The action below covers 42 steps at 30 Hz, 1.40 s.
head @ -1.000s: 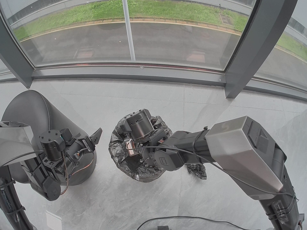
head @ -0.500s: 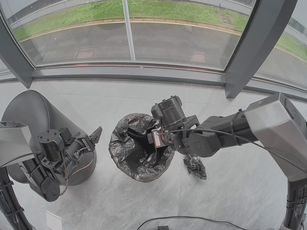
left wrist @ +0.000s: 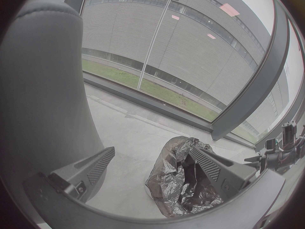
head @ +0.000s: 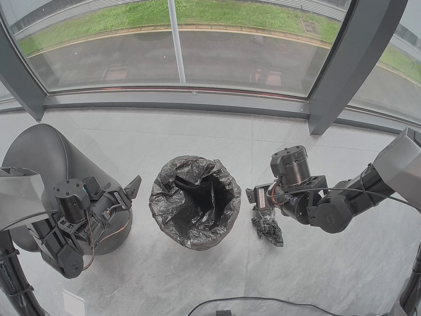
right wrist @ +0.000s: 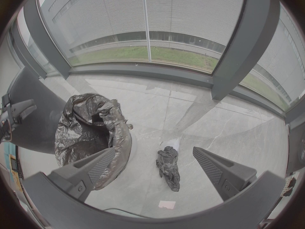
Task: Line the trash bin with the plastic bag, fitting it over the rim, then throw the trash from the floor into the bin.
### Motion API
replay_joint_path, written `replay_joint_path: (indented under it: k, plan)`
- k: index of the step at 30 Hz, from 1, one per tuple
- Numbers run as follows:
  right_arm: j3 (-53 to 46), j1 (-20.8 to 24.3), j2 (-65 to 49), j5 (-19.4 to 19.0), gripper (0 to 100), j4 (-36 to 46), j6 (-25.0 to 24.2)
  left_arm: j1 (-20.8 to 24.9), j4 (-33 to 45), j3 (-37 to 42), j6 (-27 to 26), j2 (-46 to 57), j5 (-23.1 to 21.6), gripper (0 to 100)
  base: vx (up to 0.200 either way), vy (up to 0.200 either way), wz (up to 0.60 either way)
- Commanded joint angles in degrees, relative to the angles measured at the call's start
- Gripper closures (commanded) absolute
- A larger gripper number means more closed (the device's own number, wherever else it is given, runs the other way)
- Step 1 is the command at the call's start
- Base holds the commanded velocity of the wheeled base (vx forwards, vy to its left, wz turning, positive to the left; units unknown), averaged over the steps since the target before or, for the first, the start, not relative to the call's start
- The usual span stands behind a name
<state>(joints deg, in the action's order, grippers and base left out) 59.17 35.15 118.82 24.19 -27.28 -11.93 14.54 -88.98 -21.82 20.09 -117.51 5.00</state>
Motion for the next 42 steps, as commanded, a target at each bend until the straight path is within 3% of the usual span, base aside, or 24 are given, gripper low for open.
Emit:
replay_joint_path:
  k: [1, 4, 5, 8, 13, 16, 24, 25, 32, 42]
  plan:
    - [-3.63, -1.75, -2.02, -0.72, 0, -3.04, 0.16, 0.31, -0.05, -0.24, -0.14, -1.67, 0.36, 0, 0.000, 0.000, 0.00]
    - [-3.80, -1.83, -1.58, -0.81, 0, -5.94, -0.28, 0.75, -0.05, -0.59, -0.31, -2.55, 1.51, 0, 0.000, 0.000, 0.00]
    - [-4.86, -2.01, -1.22, -0.72, 0, -10.51, -1.69, 2.86, -0.05, -1.82, -0.75, -3.34, 5.29, 0, 0.000, 0.000, 0.00]
    - [-5.47, -2.98, -1.14, -1.42, 0, -14.11, -2.04, 5.67, 0.21, -4.72, -2.25, -5.01, 6.78, 0, 0.000, 0.000, 0.00]
    - [-5.47, -5.26, -0.70, -2.92, 0, -16.84, -3.53, 7.25, 0.30, -11.40, -15.87, -8.44, 6.60, 0, 0.000, 0.000, 0.00]
    - [-5.38, -6.14, 0.01, -4.23, 0, -18.16, -4.68, 8.57, 1.44, -14.04, -18.16, -9.23, 6.69, 0, 0.000, 0.000, 0.00]
    - [-4.86, -7.37, 0.80, -5.73, 0, -19.04, -4.85, 10.68, 4.96, -19.14, -19.65, -10.90, 8.98, 0, 0.000, 0.000, 0.00]
    - [-4.86, -7.81, 0.71, -5.82, 0, -19.04, -4.85, 11.47, 4.96, -22.21, -21.85, -12.75, 11.79, 0, 0.000, 0.000, 0.00]
    - [-4.15, -9.66, 0.71, -5.99, 0, -19.04, -4.94, 12.88, 4.08, -27.66, -28.18, -16.09, 16.71, 0, 0.000, 0.000, 0.00]
    - [-3.71, -10.45, 0.71, -6.87, 0, -19.04, -5.03, 14.02, 7.42, -28.36, -35.65, -17.49, 16.54, 0, 0.000, 0.000, 0.00]
